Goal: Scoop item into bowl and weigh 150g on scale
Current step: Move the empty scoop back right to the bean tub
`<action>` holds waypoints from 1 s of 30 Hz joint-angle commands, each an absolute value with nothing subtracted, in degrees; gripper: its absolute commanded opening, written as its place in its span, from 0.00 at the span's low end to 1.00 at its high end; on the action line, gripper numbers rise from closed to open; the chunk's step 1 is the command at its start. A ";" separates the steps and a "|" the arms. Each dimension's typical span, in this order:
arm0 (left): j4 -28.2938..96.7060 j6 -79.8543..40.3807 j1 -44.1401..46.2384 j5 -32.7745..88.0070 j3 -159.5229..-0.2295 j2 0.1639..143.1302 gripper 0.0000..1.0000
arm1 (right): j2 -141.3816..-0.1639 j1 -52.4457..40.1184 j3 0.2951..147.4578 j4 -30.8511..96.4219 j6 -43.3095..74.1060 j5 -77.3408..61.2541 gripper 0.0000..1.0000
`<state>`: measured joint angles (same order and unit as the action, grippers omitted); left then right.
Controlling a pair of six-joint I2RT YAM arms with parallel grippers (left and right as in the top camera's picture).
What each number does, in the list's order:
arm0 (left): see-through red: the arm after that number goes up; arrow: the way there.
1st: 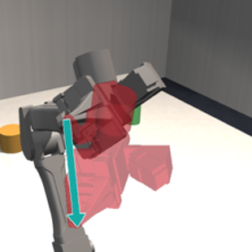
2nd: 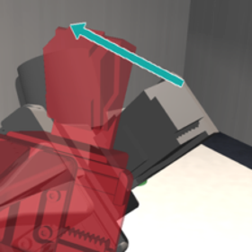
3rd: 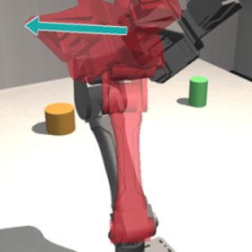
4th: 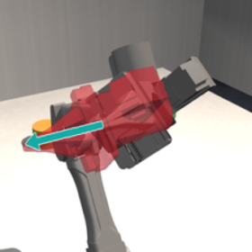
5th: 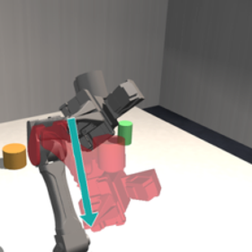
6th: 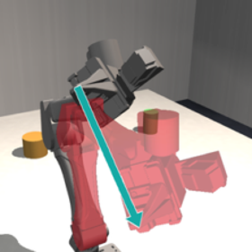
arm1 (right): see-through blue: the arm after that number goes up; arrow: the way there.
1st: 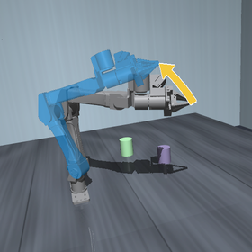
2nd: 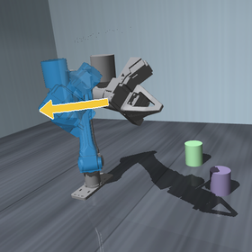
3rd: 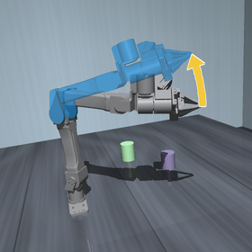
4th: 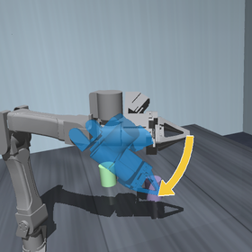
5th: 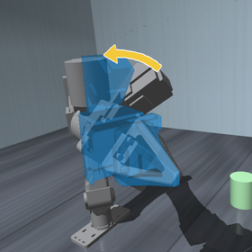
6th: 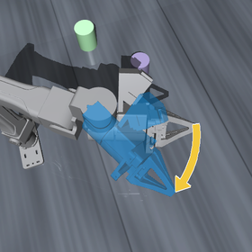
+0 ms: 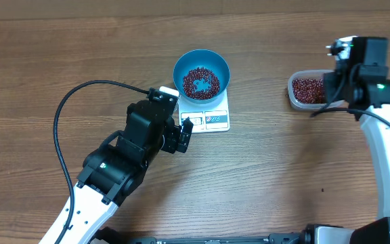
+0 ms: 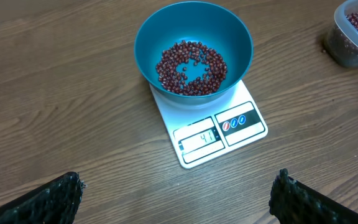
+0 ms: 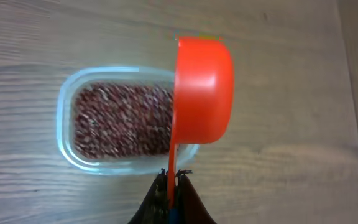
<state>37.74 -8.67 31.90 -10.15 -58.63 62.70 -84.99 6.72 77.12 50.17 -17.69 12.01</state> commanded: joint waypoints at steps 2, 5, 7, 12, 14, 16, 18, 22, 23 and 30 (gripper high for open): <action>37.69 -8.82 32.23 -10.92 -58.54 63.02 0.99 | -86.28 8.82 77.21 51.62 -15.27 11.44 0.04; 37.69 -8.82 32.23 -10.92 -58.54 63.00 1.00 | -87.20 9.52 77.19 51.79 -15.46 9.41 0.04; 37.69 -8.82 32.23 -10.92 -58.54 63.00 0.99 | -88.01 9.54 77.21 51.79 -15.46 7.99 0.04; 37.69 -8.82 32.23 -10.92 -58.54 63.00 0.99 | -90.98 9.54 77.19 51.77 -15.53 6.04 0.04; 37.69 -8.80 32.23 -10.92 -58.54 63.00 1.00 | -92.31 9.50 77.19 51.81 -16.80 4.25 0.04; 37.69 -8.82 32.23 -10.92 -58.54 63.00 1.00 | -93.76 9.50 77.19 51.77 -16.95 3.49 0.04; 37.69 -8.82 32.23 -10.92 -58.54 63.00 1.00 | -95.50 9.50 77.19 51.79 -16.97 3.53 0.04; 37.69 -8.80 32.23 -10.92 -58.54 63.00 1.00 | -98.52 9.50 77.19 51.68 -16.95 3.95 0.04; 37.69 -8.82 32.23 -10.92 -58.54 63.00 1.00 | -99.35 9.50 77.19 51.55 -16.95 4.19 0.04; 37.69 -8.82 32.23 -10.92 -58.54 63.00 1.00 | -102.65 9.50 77.21 50.89 -16.93 7.94 0.04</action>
<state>37.74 -8.67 31.90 -10.15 -58.63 62.70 -101.69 9.34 77.12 51.24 -16.73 5.54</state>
